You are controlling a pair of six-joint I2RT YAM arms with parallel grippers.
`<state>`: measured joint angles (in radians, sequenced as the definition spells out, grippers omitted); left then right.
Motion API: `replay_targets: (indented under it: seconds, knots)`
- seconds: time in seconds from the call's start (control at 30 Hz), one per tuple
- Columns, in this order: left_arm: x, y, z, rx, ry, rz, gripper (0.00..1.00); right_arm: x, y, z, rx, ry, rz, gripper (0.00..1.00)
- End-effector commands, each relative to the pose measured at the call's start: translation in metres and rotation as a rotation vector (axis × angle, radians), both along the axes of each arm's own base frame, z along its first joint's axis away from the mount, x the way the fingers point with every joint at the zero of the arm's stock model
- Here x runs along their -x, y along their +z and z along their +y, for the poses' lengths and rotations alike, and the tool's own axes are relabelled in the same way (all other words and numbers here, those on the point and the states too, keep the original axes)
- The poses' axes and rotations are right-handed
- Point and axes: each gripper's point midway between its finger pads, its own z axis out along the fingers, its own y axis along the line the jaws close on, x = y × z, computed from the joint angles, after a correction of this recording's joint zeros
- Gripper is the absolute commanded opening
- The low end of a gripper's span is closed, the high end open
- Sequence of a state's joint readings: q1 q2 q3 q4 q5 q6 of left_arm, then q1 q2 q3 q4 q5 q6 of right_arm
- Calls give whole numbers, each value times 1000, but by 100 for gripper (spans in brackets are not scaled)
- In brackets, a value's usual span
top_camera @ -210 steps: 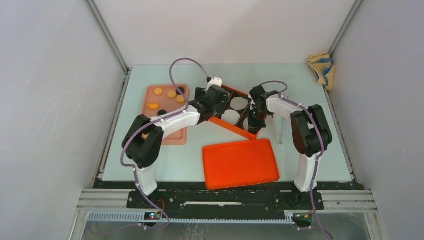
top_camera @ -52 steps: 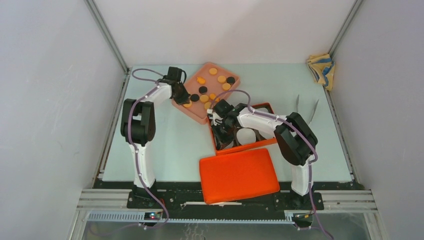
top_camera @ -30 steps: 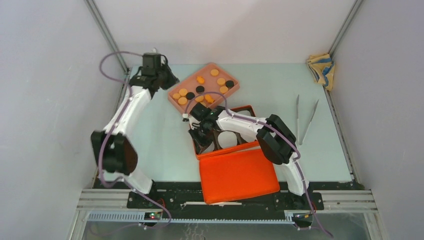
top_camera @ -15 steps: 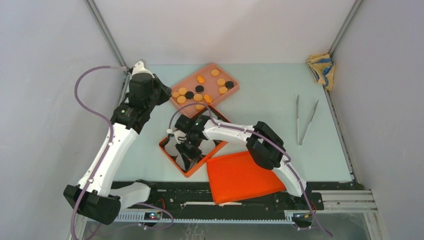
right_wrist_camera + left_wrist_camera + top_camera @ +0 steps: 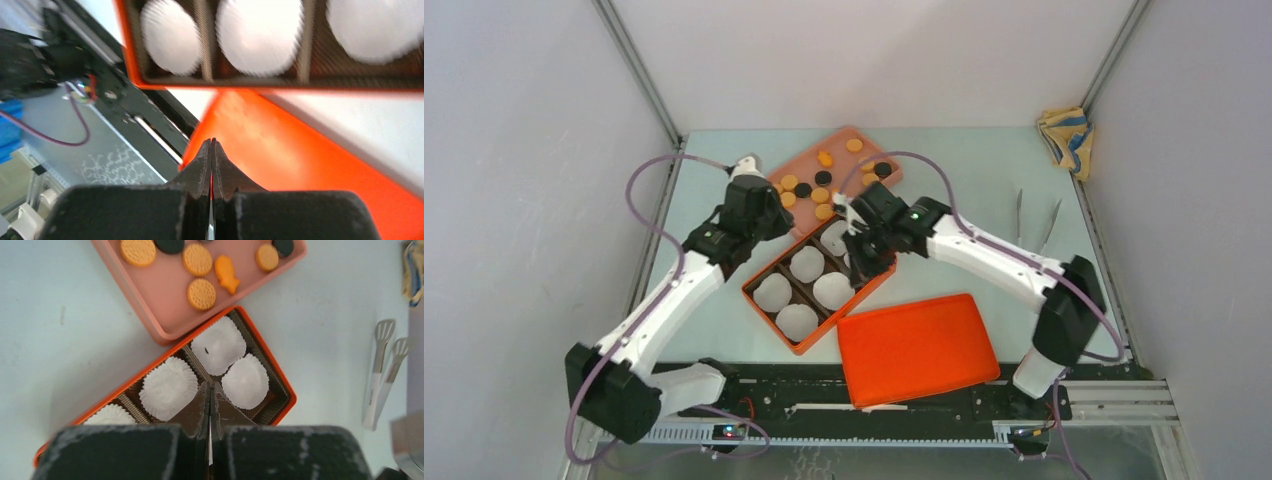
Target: Pack the cookies
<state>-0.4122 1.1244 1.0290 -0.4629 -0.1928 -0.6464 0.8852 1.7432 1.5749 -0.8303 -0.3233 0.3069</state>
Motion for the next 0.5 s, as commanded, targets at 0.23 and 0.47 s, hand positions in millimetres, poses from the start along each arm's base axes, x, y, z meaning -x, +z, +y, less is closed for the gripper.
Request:
replay_targets:
  seconds: [0.23,0.47]
  knots:
    - [-16,-58,-76,-16,-195,114,0,71,-125,-118,287,-313,207,0]
    - [-10,-81,-85,-22,-231,176,0,60,-160,-131,332,-400,249,0]
